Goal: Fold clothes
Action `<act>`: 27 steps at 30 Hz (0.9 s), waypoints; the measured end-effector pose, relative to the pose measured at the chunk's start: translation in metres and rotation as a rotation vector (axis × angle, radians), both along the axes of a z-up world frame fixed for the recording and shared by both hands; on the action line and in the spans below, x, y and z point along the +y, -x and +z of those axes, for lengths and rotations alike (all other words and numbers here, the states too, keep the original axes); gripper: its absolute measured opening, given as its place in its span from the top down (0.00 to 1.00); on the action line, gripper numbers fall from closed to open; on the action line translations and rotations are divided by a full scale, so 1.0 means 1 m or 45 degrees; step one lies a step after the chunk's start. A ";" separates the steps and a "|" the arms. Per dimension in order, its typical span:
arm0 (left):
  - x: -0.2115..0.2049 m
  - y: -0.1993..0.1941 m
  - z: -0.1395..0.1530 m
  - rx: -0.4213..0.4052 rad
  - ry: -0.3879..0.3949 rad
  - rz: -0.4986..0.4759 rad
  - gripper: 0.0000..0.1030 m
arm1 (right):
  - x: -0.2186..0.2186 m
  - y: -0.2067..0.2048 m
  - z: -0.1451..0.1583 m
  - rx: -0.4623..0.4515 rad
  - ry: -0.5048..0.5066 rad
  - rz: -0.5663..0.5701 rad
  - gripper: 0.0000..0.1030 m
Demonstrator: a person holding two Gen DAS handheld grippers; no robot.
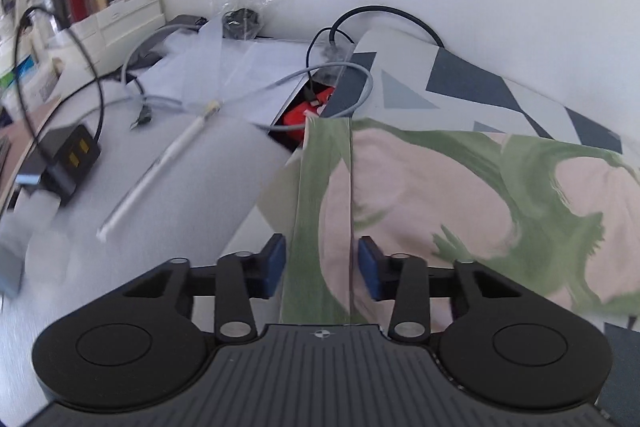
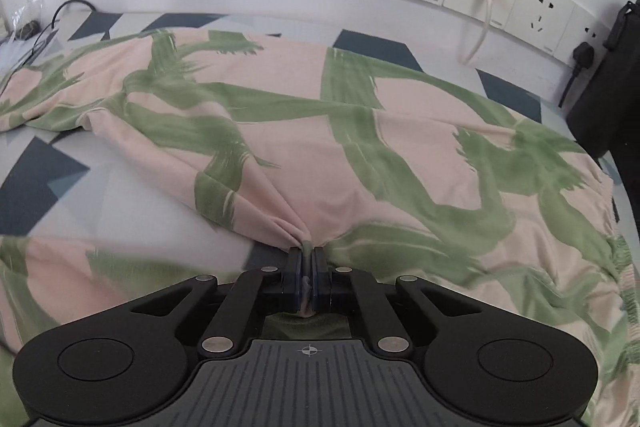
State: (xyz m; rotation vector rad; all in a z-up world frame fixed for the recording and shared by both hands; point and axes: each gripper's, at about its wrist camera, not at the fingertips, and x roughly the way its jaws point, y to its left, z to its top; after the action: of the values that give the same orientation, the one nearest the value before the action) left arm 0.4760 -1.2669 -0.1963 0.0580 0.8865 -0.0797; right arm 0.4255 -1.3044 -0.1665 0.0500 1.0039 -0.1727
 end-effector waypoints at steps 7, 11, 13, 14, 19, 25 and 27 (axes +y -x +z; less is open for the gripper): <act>0.007 -0.023 0.001 0.049 0.157 -0.044 0.31 | -0.013 0.020 0.003 0.077 -0.011 -0.009 0.96; 0.001 -0.031 0.001 0.058 0.135 -0.060 0.24 | -0.015 0.022 0.011 0.054 -0.049 -0.028 0.79; -0.005 -0.034 -0.002 0.058 0.091 -0.090 0.24 | -0.014 0.024 0.020 -0.013 -0.071 -0.019 0.44; -0.008 -0.035 -0.004 0.059 0.070 -0.105 0.24 | -0.013 0.025 0.024 -0.046 -0.082 -0.014 0.34; -0.022 -0.040 -0.005 0.046 0.032 -0.200 0.85 | -0.021 0.019 0.023 -0.062 -0.078 -0.091 0.34; -0.046 -0.063 -0.008 -0.073 -0.251 -0.302 0.88 | -0.032 0.016 0.020 -0.088 -0.113 -0.174 0.34; -0.048 -0.081 -0.004 -0.093 -0.293 -0.274 0.88 | -0.033 0.013 0.019 -0.089 -0.116 -0.185 0.34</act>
State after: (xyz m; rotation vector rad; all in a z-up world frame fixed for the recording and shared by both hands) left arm 0.5569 -1.3149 -0.2005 0.3691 0.8112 -0.1749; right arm 0.4121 -1.3372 -0.1474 0.2112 0.9382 -0.2562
